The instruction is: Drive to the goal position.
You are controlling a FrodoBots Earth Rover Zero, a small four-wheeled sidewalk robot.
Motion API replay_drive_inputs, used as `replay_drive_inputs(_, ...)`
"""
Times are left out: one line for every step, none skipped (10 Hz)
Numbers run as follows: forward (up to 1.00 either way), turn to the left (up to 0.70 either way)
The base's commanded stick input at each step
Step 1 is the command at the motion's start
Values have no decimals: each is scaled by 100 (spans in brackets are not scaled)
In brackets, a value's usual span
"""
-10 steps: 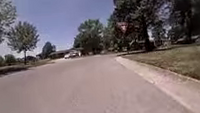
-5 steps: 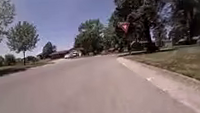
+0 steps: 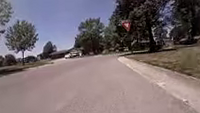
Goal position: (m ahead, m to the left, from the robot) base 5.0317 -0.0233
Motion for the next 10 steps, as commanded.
replay_drive_inputs(70,0)
replay_drive_inputs(70,0)
replay_drive_inputs(70,0)
replay_drive_inputs(70,0)
replay_drive_inputs(70,0)
replay_drive_inputs(70,0)
replay_drive_inputs(70,0)
replay_drive_inputs(70,0)
replay_drive_inputs(70,0)
replay_drive_inputs(70,0)
